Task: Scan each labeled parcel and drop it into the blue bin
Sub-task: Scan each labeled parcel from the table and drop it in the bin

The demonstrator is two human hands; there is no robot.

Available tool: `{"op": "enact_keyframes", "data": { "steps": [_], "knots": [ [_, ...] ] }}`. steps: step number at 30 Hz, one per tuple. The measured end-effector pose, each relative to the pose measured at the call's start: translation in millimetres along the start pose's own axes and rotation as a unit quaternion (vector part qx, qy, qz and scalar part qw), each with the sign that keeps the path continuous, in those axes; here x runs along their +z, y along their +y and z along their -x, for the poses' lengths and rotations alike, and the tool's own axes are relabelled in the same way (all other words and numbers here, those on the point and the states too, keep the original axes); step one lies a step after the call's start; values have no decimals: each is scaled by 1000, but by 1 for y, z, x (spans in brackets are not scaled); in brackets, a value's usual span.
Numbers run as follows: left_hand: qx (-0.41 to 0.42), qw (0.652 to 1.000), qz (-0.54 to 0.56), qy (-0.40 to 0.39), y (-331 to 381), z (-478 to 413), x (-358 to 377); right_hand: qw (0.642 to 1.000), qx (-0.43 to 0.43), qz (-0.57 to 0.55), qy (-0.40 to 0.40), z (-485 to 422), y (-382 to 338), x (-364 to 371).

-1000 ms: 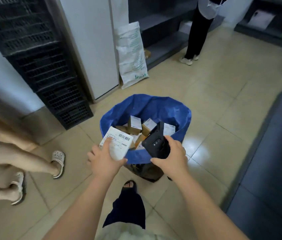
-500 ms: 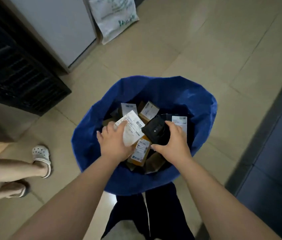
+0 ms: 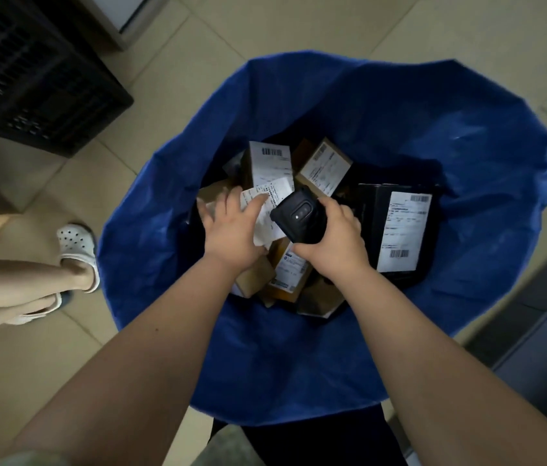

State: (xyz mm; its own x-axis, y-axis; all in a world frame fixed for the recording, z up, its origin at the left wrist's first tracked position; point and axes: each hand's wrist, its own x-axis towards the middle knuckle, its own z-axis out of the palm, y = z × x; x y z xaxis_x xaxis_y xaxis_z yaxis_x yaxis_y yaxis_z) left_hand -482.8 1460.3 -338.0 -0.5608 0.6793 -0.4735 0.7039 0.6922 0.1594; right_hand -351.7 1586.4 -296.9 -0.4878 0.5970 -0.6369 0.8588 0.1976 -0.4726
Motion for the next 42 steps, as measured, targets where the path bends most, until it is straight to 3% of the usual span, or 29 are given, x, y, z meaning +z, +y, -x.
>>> {"op": "enact_keyframes", "data": {
  "steps": [7,14,20,24,31,38,42],
  "knots": [
    [9,999,-20,30,1,21,-24,999,-20,30,5,15,-27,-15],
    [-13,996,9,89,13,77,-113,993,-60,102,24,81,-70,-82],
    [-95,972,58,205,48,160,-174,982,-147,120,20,153,-101,-142],
    [-174,949,108,238,68,209,-198,963,-212,162,27,197,-116,-170],
    [-323,875,175,315,70,298,-231,910,-359,207,-16,264,-148,-190],
    [-493,796,193,292,62,416,-224,820,-494,277,-83,341,-182,-152],
    [-574,724,228,308,65,496,-200,757,-564,300,-135,395,-187,-113]
  ]
}}
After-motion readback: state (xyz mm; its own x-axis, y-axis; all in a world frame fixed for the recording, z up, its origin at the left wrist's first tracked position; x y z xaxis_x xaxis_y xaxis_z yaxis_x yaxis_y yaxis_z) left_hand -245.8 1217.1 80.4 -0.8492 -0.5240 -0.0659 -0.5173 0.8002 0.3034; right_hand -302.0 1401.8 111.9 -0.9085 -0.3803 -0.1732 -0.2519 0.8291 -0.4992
